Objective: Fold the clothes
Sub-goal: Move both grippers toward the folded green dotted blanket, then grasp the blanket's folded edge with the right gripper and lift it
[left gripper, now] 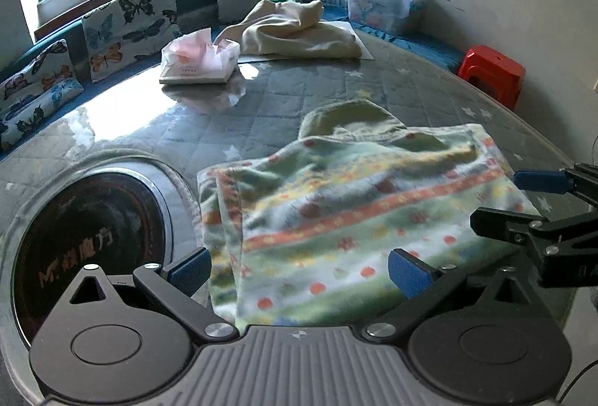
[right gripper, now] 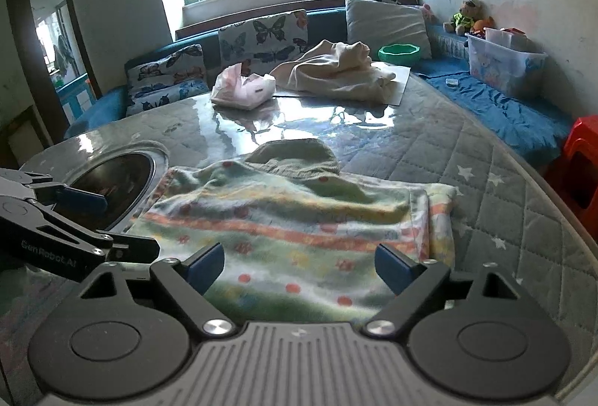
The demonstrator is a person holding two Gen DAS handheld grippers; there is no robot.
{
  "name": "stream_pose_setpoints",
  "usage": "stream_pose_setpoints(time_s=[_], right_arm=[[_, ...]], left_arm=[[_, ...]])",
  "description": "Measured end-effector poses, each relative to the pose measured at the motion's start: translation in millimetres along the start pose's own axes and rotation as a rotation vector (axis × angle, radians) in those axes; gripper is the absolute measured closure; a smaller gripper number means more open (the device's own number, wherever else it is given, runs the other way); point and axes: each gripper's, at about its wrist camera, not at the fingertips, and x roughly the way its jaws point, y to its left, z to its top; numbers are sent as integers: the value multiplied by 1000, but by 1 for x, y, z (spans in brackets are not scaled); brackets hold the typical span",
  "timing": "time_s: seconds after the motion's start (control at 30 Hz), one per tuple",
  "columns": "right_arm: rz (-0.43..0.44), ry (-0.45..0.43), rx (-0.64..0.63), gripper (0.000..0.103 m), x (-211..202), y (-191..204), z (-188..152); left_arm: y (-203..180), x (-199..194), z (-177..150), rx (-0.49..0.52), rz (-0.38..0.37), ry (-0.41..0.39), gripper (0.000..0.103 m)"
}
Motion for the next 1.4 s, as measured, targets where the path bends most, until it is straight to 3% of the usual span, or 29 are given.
stream_pose_setpoints(time_s=[0.17,0.3,0.53,0.77,0.9,1.03,1.2,1.4], right_arm=[[3,-5,-18,21,15,-6,21],[13,-3,-13,28,36,-15,43],[5,46,6,36,92,-31,78],[9,97,6,44,132,-30,84],[10,118,-1,57,147,-28,84],[18,114,-10,88,150,-23,86],[23,45,-26,98,130,-15,94],[81,-156,-62,99,63,5,131]], left_arm=[[10,8,13,-7,9,-9,10],[19,18,26,-13,31,-12,22],[33,36,42,-29,48,-11,25],[42,56,51,-47,41,22,25],[47,63,50,-64,43,35,25],[54,64,48,-76,46,39,23],[62,59,47,-101,51,32,22],[71,43,51,-126,68,-2,19]])
